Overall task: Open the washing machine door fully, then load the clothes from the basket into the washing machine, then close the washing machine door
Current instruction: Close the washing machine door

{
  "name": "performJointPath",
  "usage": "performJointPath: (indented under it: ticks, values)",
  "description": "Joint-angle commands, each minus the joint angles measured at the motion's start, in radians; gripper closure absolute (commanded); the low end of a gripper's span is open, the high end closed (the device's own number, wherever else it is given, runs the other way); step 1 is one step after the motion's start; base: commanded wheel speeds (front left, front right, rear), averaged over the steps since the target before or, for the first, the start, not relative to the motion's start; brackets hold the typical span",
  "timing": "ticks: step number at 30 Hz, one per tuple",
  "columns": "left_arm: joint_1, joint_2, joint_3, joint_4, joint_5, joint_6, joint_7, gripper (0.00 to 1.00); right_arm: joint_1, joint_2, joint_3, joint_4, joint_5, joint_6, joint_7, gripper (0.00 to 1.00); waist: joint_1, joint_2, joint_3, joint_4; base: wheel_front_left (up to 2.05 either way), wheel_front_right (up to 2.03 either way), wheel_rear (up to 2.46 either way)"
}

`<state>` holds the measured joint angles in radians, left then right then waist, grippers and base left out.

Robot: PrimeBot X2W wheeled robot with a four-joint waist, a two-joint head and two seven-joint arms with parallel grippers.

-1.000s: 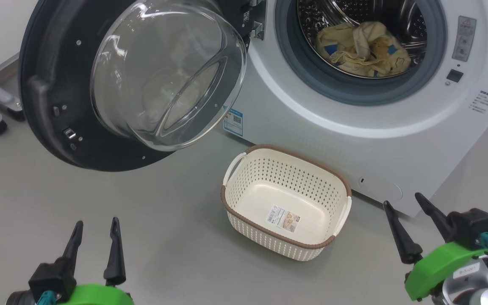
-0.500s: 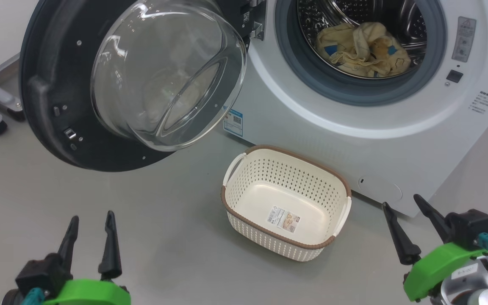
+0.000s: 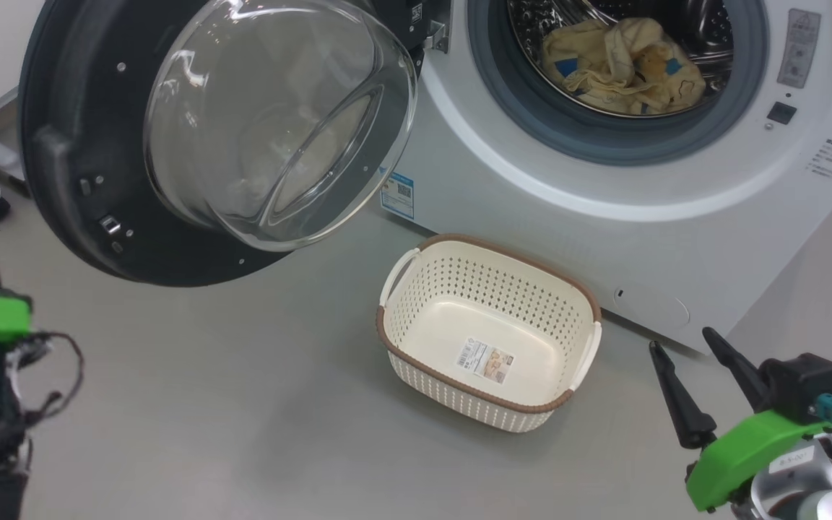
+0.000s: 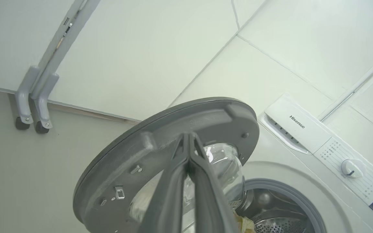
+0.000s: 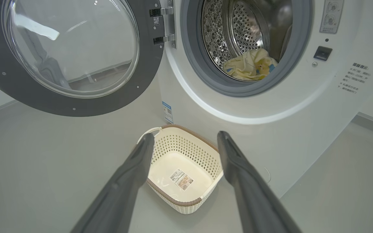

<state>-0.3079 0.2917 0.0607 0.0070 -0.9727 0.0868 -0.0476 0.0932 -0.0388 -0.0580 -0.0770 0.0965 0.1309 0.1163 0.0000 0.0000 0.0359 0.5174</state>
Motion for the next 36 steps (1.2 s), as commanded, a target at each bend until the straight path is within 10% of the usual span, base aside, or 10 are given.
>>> performJointPath:
  ticks: [1, 17, 36]
  values:
    - [-0.093, 0.05, 0.076, -0.001, -0.064, -0.014, 0.034, 1.0, -0.045, -0.012, 0.024, -0.041, -0.003, 0.0, 0.006, 0.0, 0.0, 0.0, 0.014, -0.018, 0.0, 0.0, 0.0]
    - [-0.401, 0.144, 0.425, 0.411, -0.639, 0.002, 0.356, 1.0, -0.065, -0.043, 0.035, -0.091, -0.007, 0.0, 0.062, 0.0, 0.0, 0.0, 0.123, -0.127, 0.0, 0.0, 0.0]
    - [-0.493, 0.173, 0.5, 0.743, -0.664, -0.025, 0.285, 1.0, -0.102, -0.097, 0.055, -0.157, 0.019, 0.0, 0.13, 0.0, 0.0, 0.0, 0.247, -0.158, 0.0, 0.0, 0.0]
